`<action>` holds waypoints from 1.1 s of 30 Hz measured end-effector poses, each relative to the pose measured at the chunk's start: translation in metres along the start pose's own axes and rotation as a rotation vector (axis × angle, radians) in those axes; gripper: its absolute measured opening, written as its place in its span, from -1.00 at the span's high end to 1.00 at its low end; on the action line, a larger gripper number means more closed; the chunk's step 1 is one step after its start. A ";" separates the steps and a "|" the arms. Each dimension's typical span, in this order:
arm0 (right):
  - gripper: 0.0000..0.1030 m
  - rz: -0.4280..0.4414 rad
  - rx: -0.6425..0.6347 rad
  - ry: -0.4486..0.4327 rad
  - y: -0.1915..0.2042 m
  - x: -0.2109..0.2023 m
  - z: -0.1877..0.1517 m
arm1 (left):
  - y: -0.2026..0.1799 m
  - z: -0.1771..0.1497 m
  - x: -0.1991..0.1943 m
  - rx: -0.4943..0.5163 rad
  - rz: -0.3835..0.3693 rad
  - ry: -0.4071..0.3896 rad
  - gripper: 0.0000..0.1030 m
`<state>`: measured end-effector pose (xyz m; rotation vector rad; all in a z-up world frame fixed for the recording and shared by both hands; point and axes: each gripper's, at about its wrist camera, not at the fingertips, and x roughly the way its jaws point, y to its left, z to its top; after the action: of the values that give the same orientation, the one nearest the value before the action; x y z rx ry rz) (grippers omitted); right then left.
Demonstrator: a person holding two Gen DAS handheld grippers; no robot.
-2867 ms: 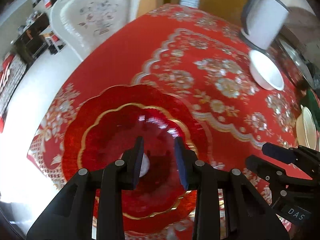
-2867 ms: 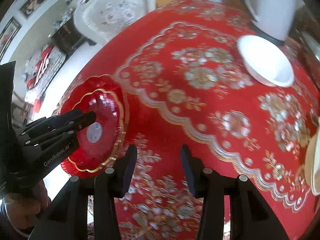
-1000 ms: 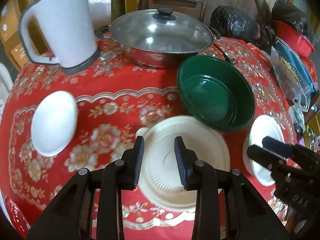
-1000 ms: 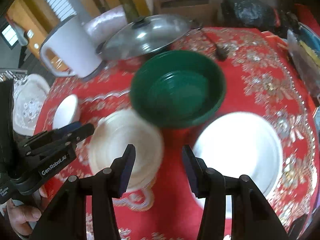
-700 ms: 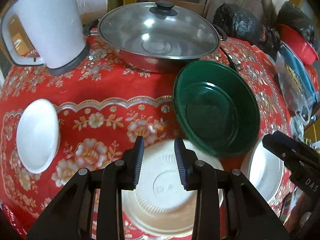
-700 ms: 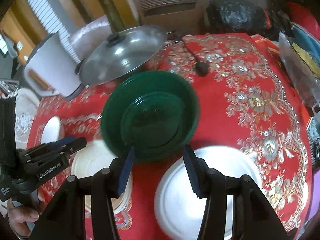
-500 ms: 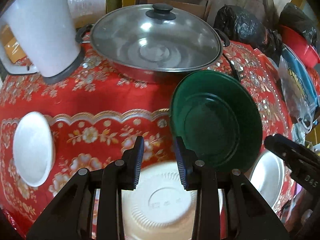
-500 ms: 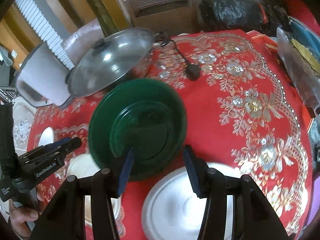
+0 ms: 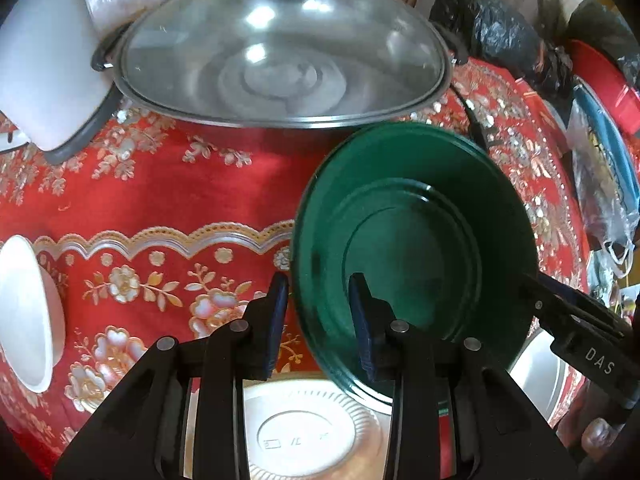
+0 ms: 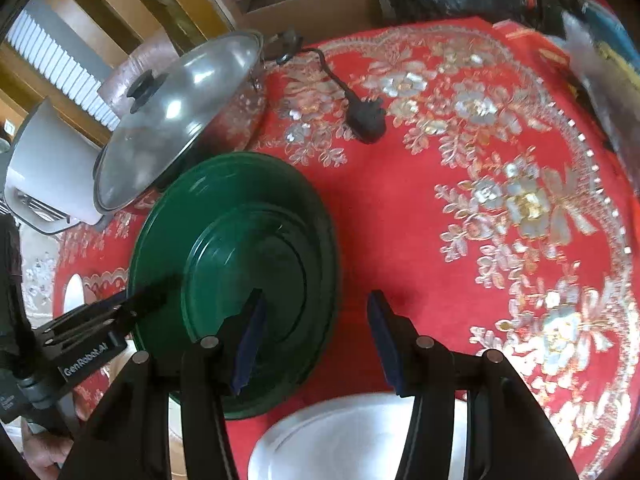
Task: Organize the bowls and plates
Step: 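Lift the green bowl with the right tool over the red plates held by the left tool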
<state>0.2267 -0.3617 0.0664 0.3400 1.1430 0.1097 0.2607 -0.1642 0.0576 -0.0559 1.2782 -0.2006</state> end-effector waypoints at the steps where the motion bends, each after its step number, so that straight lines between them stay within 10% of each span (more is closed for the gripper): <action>1: 0.01 0.011 0.003 0.002 -0.001 0.003 0.000 | -0.001 0.000 0.002 0.000 0.000 0.005 0.40; 6: 0.73 0.010 -0.017 -0.033 -0.001 0.007 -0.003 | -0.005 0.000 0.008 0.004 0.058 -0.008 0.61; 33: 0.71 0.029 -0.113 -0.114 0.053 -0.051 -0.031 | 0.040 -0.040 -0.080 -0.036 0.037 -0.108 0.72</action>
<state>0.1820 -0.3182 0.1162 0.2590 1.0145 0.1776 0.2053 -0.1082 0.1157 -0.0728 1.1742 -0.1409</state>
